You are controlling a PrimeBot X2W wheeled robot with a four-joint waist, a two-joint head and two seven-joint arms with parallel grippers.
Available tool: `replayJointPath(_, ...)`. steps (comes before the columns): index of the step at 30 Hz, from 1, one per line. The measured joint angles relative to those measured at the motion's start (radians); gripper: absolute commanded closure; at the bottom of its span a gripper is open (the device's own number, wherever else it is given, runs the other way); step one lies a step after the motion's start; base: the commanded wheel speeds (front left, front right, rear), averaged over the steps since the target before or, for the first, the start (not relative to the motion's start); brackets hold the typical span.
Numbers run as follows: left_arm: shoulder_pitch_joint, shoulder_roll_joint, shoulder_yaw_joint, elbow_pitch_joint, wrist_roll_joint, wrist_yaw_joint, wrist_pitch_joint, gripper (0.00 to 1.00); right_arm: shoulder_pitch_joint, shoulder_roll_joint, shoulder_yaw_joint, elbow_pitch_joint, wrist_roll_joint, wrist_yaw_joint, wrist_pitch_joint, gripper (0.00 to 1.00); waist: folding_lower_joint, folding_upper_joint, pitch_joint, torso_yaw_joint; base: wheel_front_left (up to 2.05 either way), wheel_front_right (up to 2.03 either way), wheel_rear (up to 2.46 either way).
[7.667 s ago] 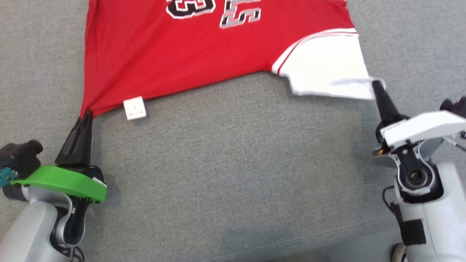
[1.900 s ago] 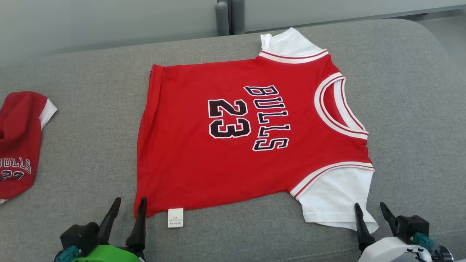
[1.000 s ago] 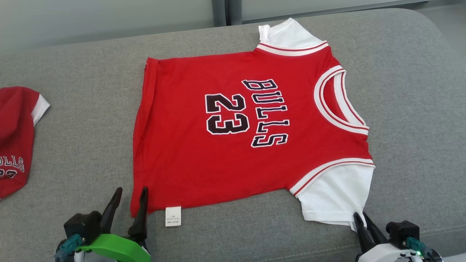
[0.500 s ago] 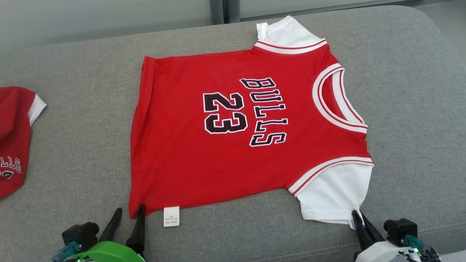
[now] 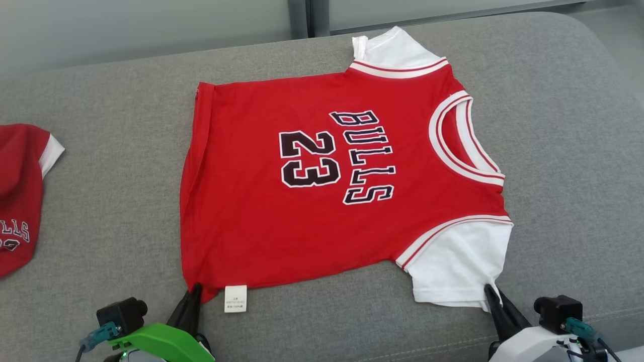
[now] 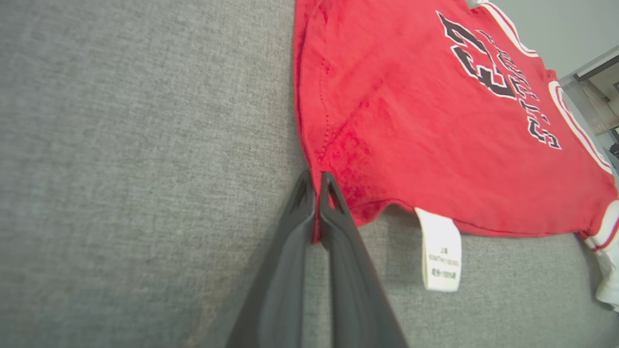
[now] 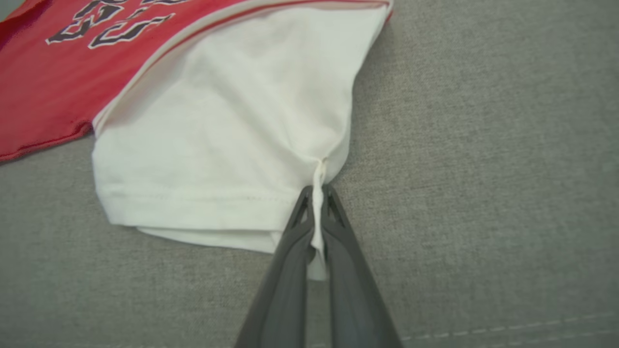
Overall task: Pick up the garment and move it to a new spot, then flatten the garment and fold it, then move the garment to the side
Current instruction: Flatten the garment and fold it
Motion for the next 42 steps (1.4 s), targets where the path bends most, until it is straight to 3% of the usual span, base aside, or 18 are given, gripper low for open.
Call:
replayJointPath(8, 0.001, 0.018, 0.004, -0.076, -0.056, -0.001, 0.080, 1.00, -0.001, -0.050, -0.004, -0.089, 0.055, 0.043, 0.005, 1.00, 0.0000, 0.0000, -0.003, -0.022, 0.00, 0.00, 0.00)
replayJointPath(20, 0.036, 0.127, 0.032, -0.256, -0.097, -0.001, 0.202, 1.00, 0.037, -0.119, 0.003, -0.228, 0.181, 0.052, 0.094, 1.00, 0.0000, 0.0000, 0.007, -0.044, 0.00, 0.00, 0.00)
replayJointPath(28, 0.053, 0.176, 0.033, -0.397, -0.152, -0.001, 0.329, 1.00, 0.041, -0.150, 0.044, -0.403, 0.362, 0.052, 0.179, 1.00, 0.0000, 0.0000, 0.027, -0.051, 0.00, 0.00, 0.00)
replayJointPath(35, 0.024, 0.228, 0.064, -0.539, -0.216, 0.002, 0.443, 1.00, -0.017, -0.246, 0.029, -0.532, 0.470, 0.052, 0.274, 1.00, 0.0000, 0.0000, 0.068, -0.055, 0.00, 0.00, 0.00)
replayJointPath(42, -0.037, 0.285, 0.101, -0.642, -0.267, 0.047, 0.556, 1.00, -0.101, -0.323, -0.034, -0.582, 0.537, 0.052, 0.361, 1.00, 0.0000, 0.0001, 0.121, -0.055, 0.00, 0.00, 0.00)
